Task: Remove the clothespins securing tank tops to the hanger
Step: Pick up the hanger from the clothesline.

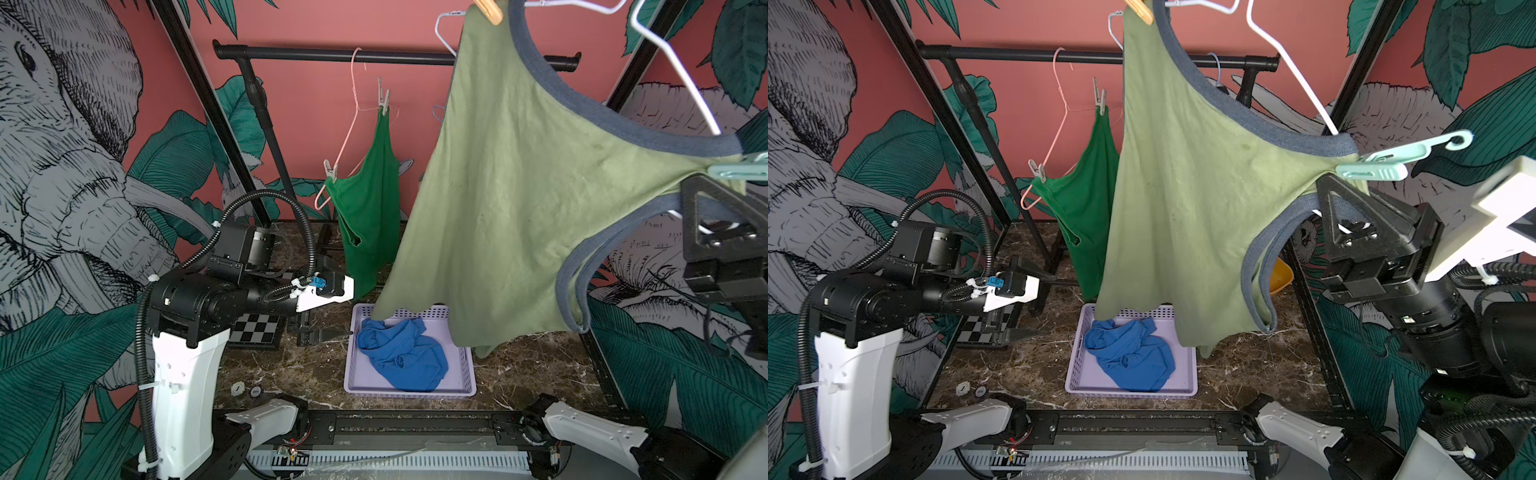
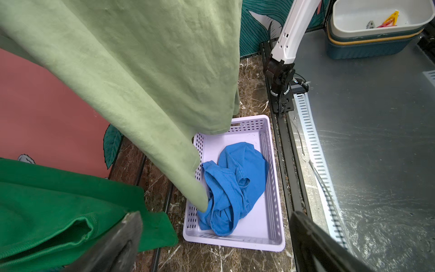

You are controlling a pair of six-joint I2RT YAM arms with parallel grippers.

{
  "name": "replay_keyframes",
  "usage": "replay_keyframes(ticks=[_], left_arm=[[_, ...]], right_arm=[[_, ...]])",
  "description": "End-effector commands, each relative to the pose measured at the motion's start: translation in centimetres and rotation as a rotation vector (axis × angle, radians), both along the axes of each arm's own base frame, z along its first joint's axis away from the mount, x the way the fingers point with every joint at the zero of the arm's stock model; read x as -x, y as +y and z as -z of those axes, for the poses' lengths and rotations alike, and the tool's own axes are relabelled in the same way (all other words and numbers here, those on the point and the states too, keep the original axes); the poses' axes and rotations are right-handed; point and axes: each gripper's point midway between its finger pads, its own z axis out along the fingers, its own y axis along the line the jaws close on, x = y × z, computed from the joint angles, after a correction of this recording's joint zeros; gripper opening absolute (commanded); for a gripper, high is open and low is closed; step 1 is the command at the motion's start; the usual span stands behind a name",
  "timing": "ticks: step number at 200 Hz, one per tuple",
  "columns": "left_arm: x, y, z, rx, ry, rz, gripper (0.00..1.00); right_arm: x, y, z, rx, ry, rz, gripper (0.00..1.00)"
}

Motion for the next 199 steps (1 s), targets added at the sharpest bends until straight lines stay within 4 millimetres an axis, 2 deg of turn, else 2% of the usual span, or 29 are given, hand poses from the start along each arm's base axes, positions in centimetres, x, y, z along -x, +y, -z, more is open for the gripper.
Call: replay_keyframes(ticks=[1,83,133,162,199], left_arm=[[3.4,0.6,0.6,-0.004,0.106,0.047,0.99],[5.4,1.5,-0.5,0.011,0.029,0.04,0.99],[7.1,1.6,-2.5,0.07,-0.05,0.064,0.99],[5.5,0.7,-5.2,0.179,-0.078,0.017,0.99],[4.3,0.3,-8.4,0.275,-0.128,-0.026,0.99]], right_arm=[[1.8,-0.9,-2.3,-0.066,-0.08,-0.024,0.0],[0.4,0.6,-0.8,-0.075,-0.022,-0.09,0.0],[-1.4,1.8,3.0,-0.055,0.055,-0.102,0.0],[-1.9,2.6,5.4,-0.029,0.092,-0.124,0.0],[-3.2,4.5,8.7,0.038,0.159,-0.169,0.0]])
